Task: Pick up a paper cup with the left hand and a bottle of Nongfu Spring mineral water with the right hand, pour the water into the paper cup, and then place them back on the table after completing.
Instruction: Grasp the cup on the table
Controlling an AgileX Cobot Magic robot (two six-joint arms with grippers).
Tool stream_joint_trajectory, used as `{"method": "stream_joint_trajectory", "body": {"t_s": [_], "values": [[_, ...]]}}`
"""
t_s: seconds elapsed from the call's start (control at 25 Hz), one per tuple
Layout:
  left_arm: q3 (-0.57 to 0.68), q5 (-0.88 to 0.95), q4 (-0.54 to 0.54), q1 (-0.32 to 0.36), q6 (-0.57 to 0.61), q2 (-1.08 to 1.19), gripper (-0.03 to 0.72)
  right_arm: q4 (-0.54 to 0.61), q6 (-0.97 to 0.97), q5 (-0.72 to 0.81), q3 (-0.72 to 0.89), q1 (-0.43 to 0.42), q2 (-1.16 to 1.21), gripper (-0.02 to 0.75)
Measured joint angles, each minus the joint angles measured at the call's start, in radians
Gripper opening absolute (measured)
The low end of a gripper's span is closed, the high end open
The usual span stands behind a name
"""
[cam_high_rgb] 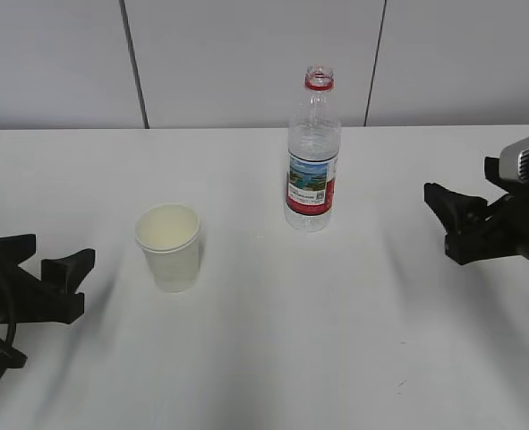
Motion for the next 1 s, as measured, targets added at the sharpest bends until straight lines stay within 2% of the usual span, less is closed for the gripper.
{"method": "stream_joint_trajectory", "body": {"t_s": [0.12, 0.24, 0.52, 0.68, 1.0], "values": [[-0.001, -0.052, 0.048, 0.012, -0.014, 0.069, 0.49, 0.0, 0.002, -0.023, 0.0, 0.0, 0.028, 0.585], [-0.001, -0.089, 0.152, 0.029, -0.015, 0.107, 0.495, 0.0, 0.002, -0.055, -0.002, 0.0, 0.057, 0.585], [-0.02, -0.146, 0.257, 0.043, -0.018, 0.154, 0.606, -0.021, 0.002, -0.158, -0.002, 0.0, 0.14, 0.586], [-0.072, -0.15, 0.339, 0.043, -0.023, 0.217, 0.616, -0.046, 0.004, -0.221, -0.004, 0.0, 0.187, 0.586], [-0.196, -0.189, 0.399, 0.043, -0.051, 0.337, 0.616, -0.079, 0.026, -0.262, -0.005, 0.0, 0.202, 0.585]]}}
